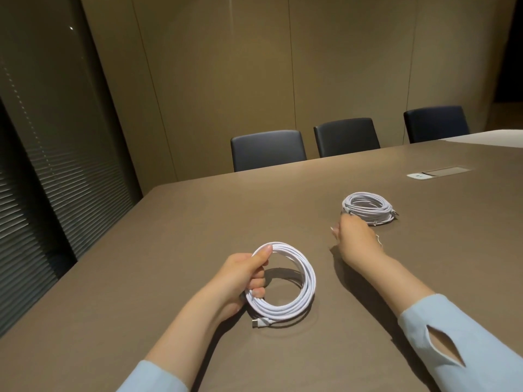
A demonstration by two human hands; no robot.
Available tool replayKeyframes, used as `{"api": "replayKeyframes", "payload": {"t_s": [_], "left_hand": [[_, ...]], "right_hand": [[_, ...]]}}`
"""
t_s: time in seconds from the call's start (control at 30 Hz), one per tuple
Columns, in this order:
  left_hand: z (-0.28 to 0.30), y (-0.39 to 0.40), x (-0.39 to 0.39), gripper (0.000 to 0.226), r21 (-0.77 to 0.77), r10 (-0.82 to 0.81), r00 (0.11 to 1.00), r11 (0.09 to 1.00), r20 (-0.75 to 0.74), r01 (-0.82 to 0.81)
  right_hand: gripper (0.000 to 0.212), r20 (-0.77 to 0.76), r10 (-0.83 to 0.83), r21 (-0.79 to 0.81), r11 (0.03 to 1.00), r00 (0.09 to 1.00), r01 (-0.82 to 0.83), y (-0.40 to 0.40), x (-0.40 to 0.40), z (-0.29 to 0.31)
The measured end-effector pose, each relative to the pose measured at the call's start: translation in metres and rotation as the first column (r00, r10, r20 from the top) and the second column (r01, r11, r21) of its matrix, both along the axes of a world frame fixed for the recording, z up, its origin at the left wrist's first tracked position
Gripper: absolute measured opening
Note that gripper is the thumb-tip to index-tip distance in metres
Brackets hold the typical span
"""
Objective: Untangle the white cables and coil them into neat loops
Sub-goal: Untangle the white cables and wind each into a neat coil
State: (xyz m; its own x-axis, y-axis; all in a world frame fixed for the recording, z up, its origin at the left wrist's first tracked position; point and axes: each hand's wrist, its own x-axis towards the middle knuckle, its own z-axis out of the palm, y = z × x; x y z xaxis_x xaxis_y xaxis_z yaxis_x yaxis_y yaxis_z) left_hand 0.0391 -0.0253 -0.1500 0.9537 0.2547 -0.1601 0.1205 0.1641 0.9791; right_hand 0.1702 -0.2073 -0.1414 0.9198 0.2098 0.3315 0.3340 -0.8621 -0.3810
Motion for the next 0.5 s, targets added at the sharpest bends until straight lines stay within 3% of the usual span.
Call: {"api": "replayKeyframes", "payload": {"t_s": [0.03,0.1,0.17,0.2,0.27,0.37,0.5], "left_hand": [[0.001,0.0,0.0,0.034,-0.005,0.005,1.0,1.0,-0.006,-0.005],[0.003,0.0,0.0,0.042,-0.004,0.018,0.999,1.0,-0.027,-0.018],[0.004,0.002,0.002,0.055,-0.058,0.03,0.997,0.998,-0.071,-0.034],[0.005,0.003,0.003,0.06,-0.119,0.031,0.995,0.992,-0.092,-0.042],[0.006,0.004,0.005,0.062,-0.216,0.047,0.993,0.974,-0.108,-0.07],[0.006,0.005,0.008,0.051,-0.187,0.118,0.987,0.973,-0.105,-0.136],[0.005,0.003,0.008,0.041,-0.081,0.194,0.975,0.976,-0.103,-0.203]], "right_hand": [[0.013,0.047,0.092,0.197,0.975,0.995,-0.1,0.005,-0.007,0.006],[0.003,0.075,0.299,0.606,0.744,0.951,-0.282,0.015,-0.032,0.02],[0.011,0.089,0.516,0.802,0.47,0.852,-0.369,0.025,-0.056,0.028],[0.015,0.095,0.581,0.816,0.42,0.809,-0.397,0.028,-0.065,0.028],[0.015,0.082,0.649,0.787,0.423,0.756,-0.449,0.032,-0.075,0.025],[0.013,0.051,0.672,0.73,0.48,0.739,-0.487,0.034,-0.076,0.019],[0.008,0.167,0.559,0.392,0.718,0.812,-0.575,0.038,-0.076,0.009]]}}
